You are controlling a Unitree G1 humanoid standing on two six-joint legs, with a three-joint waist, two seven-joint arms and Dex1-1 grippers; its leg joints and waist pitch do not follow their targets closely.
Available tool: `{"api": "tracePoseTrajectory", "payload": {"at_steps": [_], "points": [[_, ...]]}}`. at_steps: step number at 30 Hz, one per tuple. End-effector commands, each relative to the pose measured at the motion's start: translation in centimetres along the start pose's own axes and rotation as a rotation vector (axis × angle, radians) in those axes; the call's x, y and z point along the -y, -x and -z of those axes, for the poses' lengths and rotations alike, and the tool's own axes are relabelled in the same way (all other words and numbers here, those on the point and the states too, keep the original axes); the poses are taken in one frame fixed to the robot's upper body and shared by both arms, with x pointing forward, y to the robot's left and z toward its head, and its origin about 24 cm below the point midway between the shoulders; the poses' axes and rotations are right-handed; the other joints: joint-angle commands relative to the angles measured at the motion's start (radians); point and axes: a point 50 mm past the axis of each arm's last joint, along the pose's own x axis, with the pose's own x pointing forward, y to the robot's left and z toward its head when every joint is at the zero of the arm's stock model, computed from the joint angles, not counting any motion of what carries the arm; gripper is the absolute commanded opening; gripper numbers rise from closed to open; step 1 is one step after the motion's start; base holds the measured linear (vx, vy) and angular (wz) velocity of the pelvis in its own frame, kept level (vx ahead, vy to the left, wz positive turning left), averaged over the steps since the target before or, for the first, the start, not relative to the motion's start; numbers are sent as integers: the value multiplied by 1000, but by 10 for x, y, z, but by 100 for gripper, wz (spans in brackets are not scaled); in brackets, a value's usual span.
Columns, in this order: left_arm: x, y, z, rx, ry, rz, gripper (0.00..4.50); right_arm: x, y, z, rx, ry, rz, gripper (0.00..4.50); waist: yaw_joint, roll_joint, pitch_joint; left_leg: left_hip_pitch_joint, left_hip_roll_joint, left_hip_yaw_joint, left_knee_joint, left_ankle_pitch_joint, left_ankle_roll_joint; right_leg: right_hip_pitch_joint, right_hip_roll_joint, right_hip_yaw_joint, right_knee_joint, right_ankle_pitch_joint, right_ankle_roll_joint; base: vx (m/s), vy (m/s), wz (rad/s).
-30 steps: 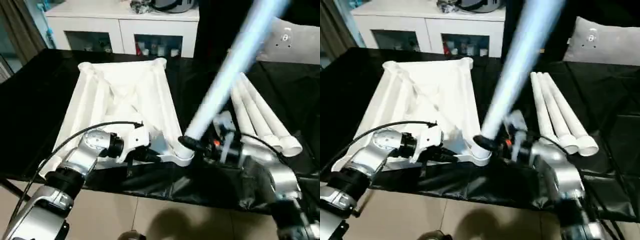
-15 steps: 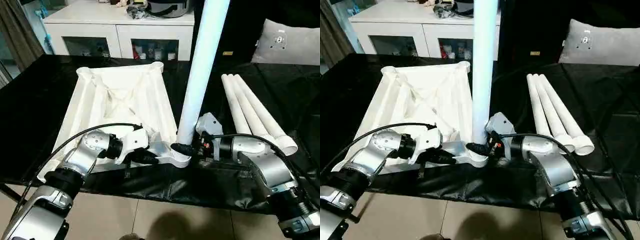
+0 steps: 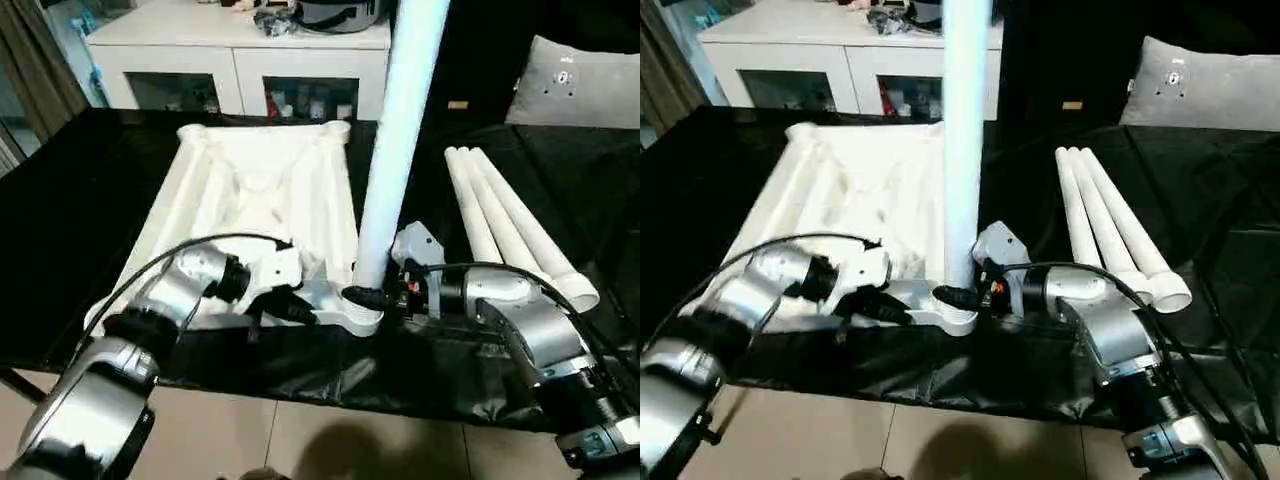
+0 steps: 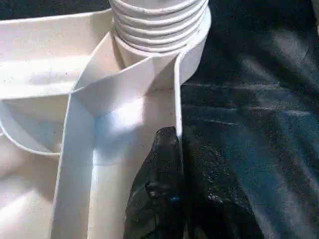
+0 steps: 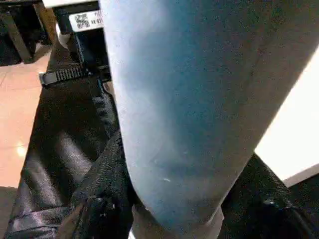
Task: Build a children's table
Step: Rotate leg to tighten
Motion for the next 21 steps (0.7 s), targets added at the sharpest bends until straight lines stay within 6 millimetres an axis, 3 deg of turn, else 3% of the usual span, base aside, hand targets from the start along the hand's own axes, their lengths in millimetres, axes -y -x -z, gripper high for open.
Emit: {"api": "tracePoseTrajectory", "payload": {"at_steps": [1,5,8,10,12,13,15,16,18,21], "points": [[-17,10,-34,62,-138,-59,0,-26,-12,60,-241,-183,-78,189,-8,5,-39,27,74,-32,-87,-351,-36,14,-90,38,-86,-112,-240,0,0,0],[-16,14,-27,65,-101,-68,0,-23,-16,60,-244,-202,-33,189,-16,5,-33,31,76,-33,-93,-396,-46,7,-92,40,-94,-214,-233,0,0,0],[-6,16,-5,85,29,-143,0,-21,-21,61,-265,-211,32,189,-26,-4,-26,31,77,-36,-99,-435,-57,0,-94,43,-98,-295,-221,0,0,0],[-4,16,0,91,62,-173,0,-21,-22,61,-270,-210,54,189,-30,1,-22,35,77,-38,-101,-471,-64,-7,-96,46,-107,-373,-202,0,0,0],[6,13,11,125,169,-279,0,-15,-24,59,-272,-211,167,189,-39,-21,-14,35,77,-41,-107,-502,-73,-10,-97,48,-111,-460,-179,0,0,0],[10,12,14,130,190,-301,0,-13,-25,58,-271,-217,203,189,-43,-10,-12,28,75,-48,-114,-507,-80,-7,-100,45,-111,-510,-156,0,0,0],[22,8,11,134,213,-321,0,-8,-25,56,-263,-225,290,189,-54,-21,-11,34,76,-50,-117,-535,-85,-18,-99,46,-119,-559,-129,0,0,0],[26,7,8,136,216,-325,0,-6,-25,56,-259,-229,312,189,-61,-19,-12,33,75,-52,-117,-539,-86,-19,-98,47,-121,-558,-122,0,0,0],[34,2,-1,145,220,-337,0,-2,-26,53,-235,-242,376,189,-71,-17,-19,31,76,-47,-123,-496,-83,-12,-88,44,-118,-440,-133,0,0,0],[45,-6,-18,160,207,-330,0,3,-28,51,-205,-262,427,189,-75,-17,-16,31,75,-39,-121,-480,-77,-15,-81,45,-117,-355,-159,0,0,0]]}}
